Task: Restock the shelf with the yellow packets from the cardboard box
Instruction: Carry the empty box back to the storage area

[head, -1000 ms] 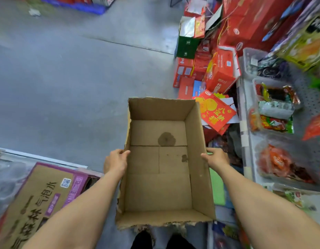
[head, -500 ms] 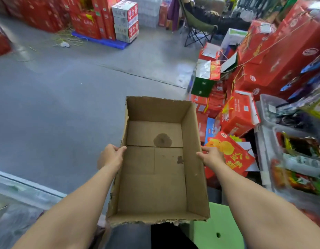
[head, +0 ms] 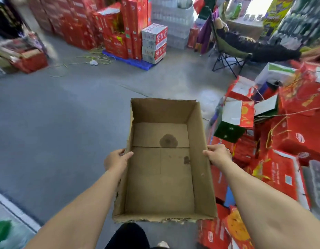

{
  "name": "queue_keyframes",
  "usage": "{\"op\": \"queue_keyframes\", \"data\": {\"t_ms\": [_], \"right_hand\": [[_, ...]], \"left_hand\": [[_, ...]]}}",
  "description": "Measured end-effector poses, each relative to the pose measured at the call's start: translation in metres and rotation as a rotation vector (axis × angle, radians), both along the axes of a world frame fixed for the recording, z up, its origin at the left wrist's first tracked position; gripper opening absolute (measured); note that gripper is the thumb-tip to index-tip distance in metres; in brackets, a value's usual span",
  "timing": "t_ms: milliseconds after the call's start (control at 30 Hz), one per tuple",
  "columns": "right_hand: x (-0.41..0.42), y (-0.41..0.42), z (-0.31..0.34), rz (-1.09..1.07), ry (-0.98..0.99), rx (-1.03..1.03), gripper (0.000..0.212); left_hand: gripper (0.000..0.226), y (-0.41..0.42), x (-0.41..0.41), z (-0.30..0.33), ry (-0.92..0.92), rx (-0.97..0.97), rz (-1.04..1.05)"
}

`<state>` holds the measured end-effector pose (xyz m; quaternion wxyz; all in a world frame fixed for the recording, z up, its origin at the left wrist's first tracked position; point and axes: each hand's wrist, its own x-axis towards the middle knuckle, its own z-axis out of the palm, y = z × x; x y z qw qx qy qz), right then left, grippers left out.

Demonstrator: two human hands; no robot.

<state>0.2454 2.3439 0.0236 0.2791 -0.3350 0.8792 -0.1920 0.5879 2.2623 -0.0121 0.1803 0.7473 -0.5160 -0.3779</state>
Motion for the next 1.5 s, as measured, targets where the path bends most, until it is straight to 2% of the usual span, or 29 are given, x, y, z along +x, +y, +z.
{"op": "queue_keyframes", "data": {"t_ms": [300, 533, 767, 900, 1033, 1167, 1200, 1267, 1367, 1500], "right_hand": [[-0.023, -0.227, 0.003, 0.052, 0.023, 0.01, 0.01], [-0.038, -0.416, 0.02, 0.008, -0.008, 0.026, 0.025], [-0.071, -0.607, 0.011, -0.019, -0.045, 0.002, 0.018], [-0.106, -0.731, -0.015, -0.059, -0.107, -0.031, 0.027], [-0.133, -0.852, -0.013, -0.062, -0.158, -0.052, 0.024], [-0.157, -0.972, 0.017, -0.031, -0.111, -0.027, 0.008], [-0.162, -1.001, 0.025, -0.024, -0.092, -0.022, 0.017], [-0.17, -1.058, 0.03, -0.008, -0.064, -0.01, 0.026], [-0.178, -1.145, 0.029, 0.003, -0.048, 0.013, 0.012], [-0.185, -1.266, 0.021, -0.014, -0.031, 0.012, 0.016]], "left_hand": [[0.051, -0.223, -0.023, -0.008, 0.01, 0.01, 0.057], [0.047, -0.434, -0.036, 0.016, 0.02, 0.012, -0.01], [0.049, -0.629, -0.066, 0.026, 0.029, -0.008, -0.02], [0.055, -0.747, -0.097, 0.022, 0.04, -0.014, -0.007], [0.052, -0.86, -0.125, 0.029, 0.019, -0.007, 0.012], [0.037, -0.976, -0.154, 0.048, 0.0, -0.014, 0.011], [0.032, -1.005, -0.16, 0.052, -0.008, -0.021, 0.006], [0.036, -1.058, -0.17, 0.058, -0.014, -0.022, 0.002], [0.025, -1.147, -0.179, 0.058, -0.011, -0.035, 0.002], [0.035, -1.278, -0.191, 0.052, -0.014, -0.039, -0.026]]}}
